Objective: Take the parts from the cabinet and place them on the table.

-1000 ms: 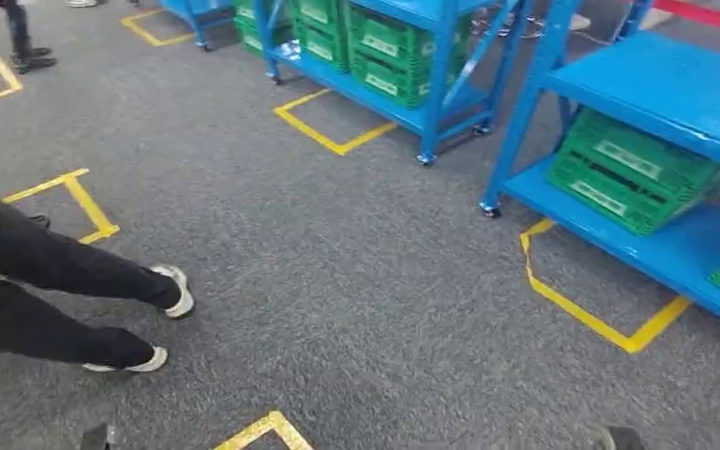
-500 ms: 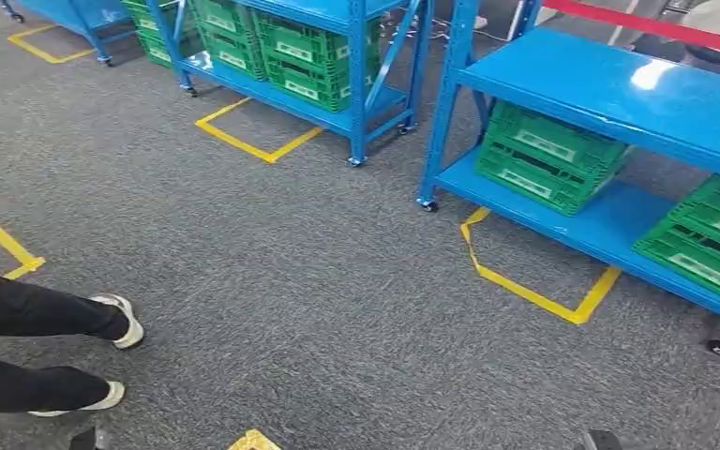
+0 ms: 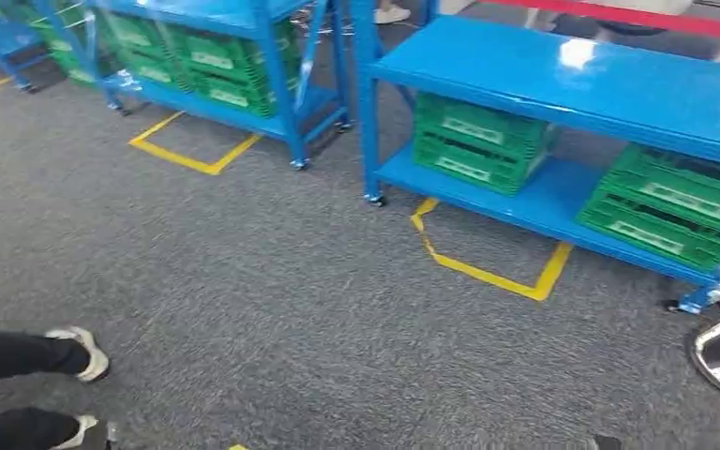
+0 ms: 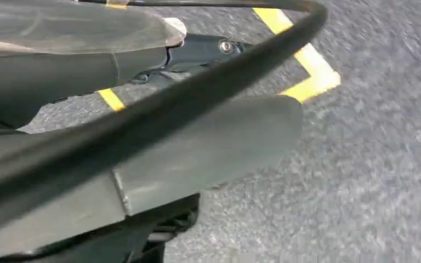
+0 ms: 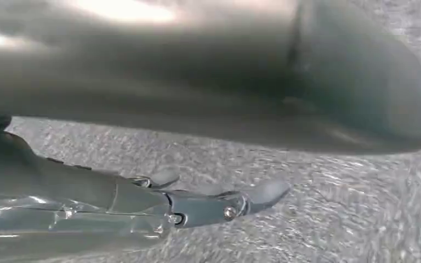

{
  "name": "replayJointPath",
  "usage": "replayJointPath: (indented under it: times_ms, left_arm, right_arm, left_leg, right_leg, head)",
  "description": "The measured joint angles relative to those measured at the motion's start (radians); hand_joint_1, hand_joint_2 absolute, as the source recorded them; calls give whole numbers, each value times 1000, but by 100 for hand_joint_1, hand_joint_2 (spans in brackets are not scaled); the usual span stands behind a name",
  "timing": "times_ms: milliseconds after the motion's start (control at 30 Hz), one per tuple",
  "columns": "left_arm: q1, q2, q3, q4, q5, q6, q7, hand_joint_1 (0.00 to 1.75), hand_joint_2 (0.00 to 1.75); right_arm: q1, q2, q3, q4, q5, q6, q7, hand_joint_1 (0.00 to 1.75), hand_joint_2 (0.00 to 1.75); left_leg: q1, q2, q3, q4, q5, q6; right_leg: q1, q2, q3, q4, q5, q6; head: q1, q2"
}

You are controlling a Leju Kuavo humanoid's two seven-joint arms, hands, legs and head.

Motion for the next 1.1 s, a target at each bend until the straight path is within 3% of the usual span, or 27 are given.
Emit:
replayJointPath:
  times_ms: [67,100,167,200,233,267,300,367,400,433,467,533,567,600,633,667,700,733,800,833,900,933,967,1000,1067,1100]
  left_arm:
    - [4,0,0,0,-2,1,1,0,0]
    - [6,0,0,0,-3,2,4,0,0]
    - [8,0,0,0,-5,2,10,0,0]
    - [7,1,0,0,-6,2,11,0,0]
    - [6,4,0,0,-7,3,11,0,0]
    - [3,4,0,0,-8,3,13,0,0]
    - [2,4,0,0,-10,3,13,0,0]
    - [2,2,0,0,-11,3,13,0,0]
    - [2,1,0,0,-11,3,13,0,0]
    - [3,0,0,0,-11,3,13,0,0]
    - [3,0,0,0,-12,3,13,0,0]
    - [5,0,0,0,-12,6,13,0,0]
    - [5,0,0,0,-12,6,13,0,0]
    - [6,0,0,0,-13,6,13,0,0]
    - [6,-1,0,0,-13,6,13,0,0]
    - [6,-2,0,0,-13,6,13,0,0]
    - [6,-3,0,0,-13,6,13,0,0]
    - [6,-5,0,0,-13,6,13,0,0]
    - [4,-4,0,0,-13,8,13,0,0]
    - [4,-4,0,0,-14,8,13,0,0]
    - [4,-5,0,0,-13,9,14,0,0]
    - [4,-5,0,0,-13,9,14,0,0]
    - [3,-5,0,0,-13,9,14,0,0]
    - [2,-5,0,0,-14,9,14,0,0]
    - [1,-5,0,0,-14,9,14,0,0]
    - [4,-5,0,0,-14,9,14,0,0]
  right_arm:
    - [0,3,0,0,-8,0,-11,0,0]
    - [1,3,0,0,-11,1,-15,0,0]
    - [1,3,0,0,-13,7,-28,0,0]
    - [1,3,0,0,-13,8,-35,0,0]
    - [1,4,0,0,-13,9,-42,0,0]
    - [0,6,0,0,-13,11,-45,0,0]
    - [1,6,0,0,-13,11,-47,0,0]
    - [2,6,0,0,-15,12,-50,0,0]
    - [1,6,0,1,-17,12,-52,0,0]
    - [2,6,0,1,-18,12,-53,0,0]
    - [2,6,0,2,-21,12,-54,0,0]
    - [1,6,0,2,-24,10,-55,0,0]
    - [2,6,0,2,-24,10,-55,0,0]
    - [3,6,0,4,-24,9,-55,0,0]
    - [4,6,0,5,-24,9,-55,0,0]
    - [4,6,0,6,-24,9,-56,0,0]
    - [4,6,0,6,-24,9,-56,0,0]
    - [3,6,0,7,-24,9,-57,0,0]
    - [2,6,0,11,-24,9,-58,0,0]
    - [0,6,0,10,-24,9,-60,0,0]
    - [1,6,0,11,-24,10,-61,0,0]
    - [3,6,1,10,-24,11,-61,0,0]
    - [3,6,1,11,-24,10,-63,0,0]
    - [1,6,1,11,-24,11,-63,0,0]
    - [-2,6,1,11,-24,11,-63,0,0]
    - [-1,6,2,11,-24,11,-63,0,0]
  left_leg:
    - [-1,-10,-81,148,-46,1]
    - [-2,-11,-95,163,-35,3]
    - [-3,-11,-51,48,52,14]
    - [-4,-14,-2,-59,106,22]
    - [-8,-22,35,-137,133,32]
    - [-9,-21,44,-177,126,33]
    - [-9,-18,43,-174,127,29]
    - [-14,-18,45,-175,123,37]
    - [-9,-17,49,-183,128,43]
    - [-3,-11,56,-191,132,45]
    - [-3,-10,59,-191,130,50]
    - [-4,-6,65,-191,125,55]
    - [-4,-4,67,-190,122,56]
    - [-4,-4,70,-190,119,55]
    - [-3,-4,76,-190,114,53]
    - [-2,-4,83,-189,109,50]
    - [-1,-5,93,-189,103,46]
    - [1,-4,106,-188,93,39]
    - [-6,-4,103,-180,85,27]
    - [-6,-3,99,-181,87,21]
    - [-4,1,101,-184,86,14]
    - [-3,0,108,-184,75,5]
    - [-2,-4,101,-149,59,2]
    - [-2,-8,58,-74,27,1]
    - [-2,-9,-58,110,-33,-1]
    - [-2,-10,-99,165,-38,-1]
  right_leg:
    - [5,13,-2,0,0,-5]
    - [6,21,-1,0,0,-5]
    - [9,35,2,0,0,-5]
    - [10,40,5,0,-1,-4]
    - [9,42,5,0,-1,-4]
    - [19,46,0,6,-7,3]
    - [16,47,0,3,-8,8]
    - [10,47,2,-2,-10,19]
    - [15,47,-3,-2,-13,26]
    - [9,38,-5,17,-20,29]
    - [11,26,-24,60,-50,34]
    - [6,19,-106,234,-134,42]
    - [3,18,-145,311,-160,45]
    - [2,17,-165,344,-159,49]
    - [0,16,-159,320,-129,51]
    - [-2,14,-132,262,-87,52]
    - [-4,12,-93,179,-39,52]
    - [-6,6,-40,62,20,51]
    - [3,2,-16,19,-7,41]
    - [4,4,-16,27,-10,29]
    - [7,8,-18,26,-13,19]
    - [0,10,-2,15,-13,11]
    - [0,10,5,12,-15,7]
    - [0,9,6,12,-19,0]
    - [4,10,8,12,-24,-8]
    - [6,13,10,12,-27,-10]
  head:
    - [-11,0]
    - [-13,0]
    - [-20,0]
    - [-25,0]
    - [-29,0]
    - [-35,0]
    - [-32,0]
    - [-25,0]
    - [-26,0]
    - [-24,0]
    - [-16,0]
    - [3,0]
    - [6,0]
    - [11,0]
    - [14,0]
    - [18,0]
    - [22,0]
    - [29,0]
    - [39,0]
    - [37,0]
    - [25,0]
    - [26,0]
    - [22,0]
    - [8,0]
    - [-5,0]
    - [-8,0]
